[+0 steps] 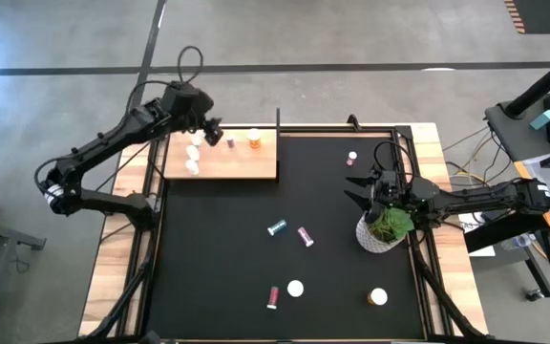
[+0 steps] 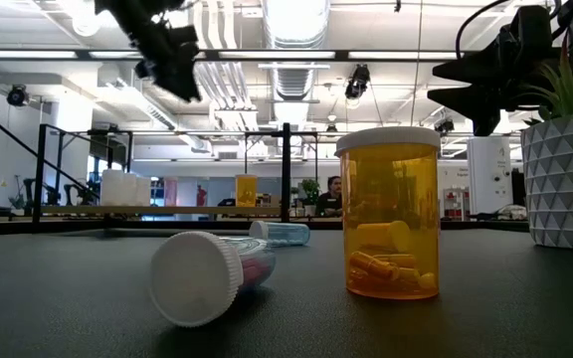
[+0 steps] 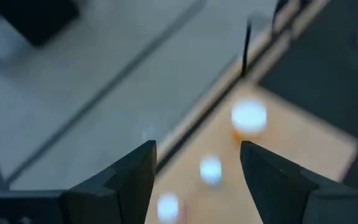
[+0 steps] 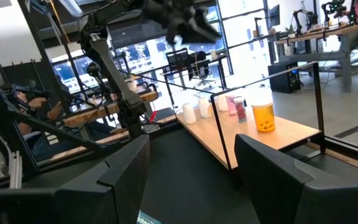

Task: Pick and place medicine bottles onto shelf by color
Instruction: Put the right orange pill bottle into the shelf

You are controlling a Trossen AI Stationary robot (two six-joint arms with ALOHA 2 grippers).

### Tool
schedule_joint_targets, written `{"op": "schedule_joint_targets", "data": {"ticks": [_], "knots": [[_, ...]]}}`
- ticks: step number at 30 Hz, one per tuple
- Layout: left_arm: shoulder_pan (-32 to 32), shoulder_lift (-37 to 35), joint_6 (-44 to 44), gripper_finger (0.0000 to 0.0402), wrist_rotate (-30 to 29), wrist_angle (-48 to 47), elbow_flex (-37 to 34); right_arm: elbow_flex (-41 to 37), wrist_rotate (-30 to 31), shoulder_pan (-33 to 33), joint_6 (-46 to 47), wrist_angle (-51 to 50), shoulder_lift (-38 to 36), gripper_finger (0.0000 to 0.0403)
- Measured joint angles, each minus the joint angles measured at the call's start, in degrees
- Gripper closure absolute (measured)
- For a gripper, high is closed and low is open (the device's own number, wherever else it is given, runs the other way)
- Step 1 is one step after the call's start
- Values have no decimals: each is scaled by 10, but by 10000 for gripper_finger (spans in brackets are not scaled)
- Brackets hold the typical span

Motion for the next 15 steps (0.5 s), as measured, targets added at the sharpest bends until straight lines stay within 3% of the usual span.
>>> {"op": "schedule_joint_targets", "data": {"ticks": [8, 15], "knots": [[-1, 0, -2, 186, 67, 225, -5, 0, 0, 0, 0, 0, 0, 177], [-17, 0, -2, 186, 91, 336, -6, 0, 43, -1, -10, 3, 0, 177]]}}
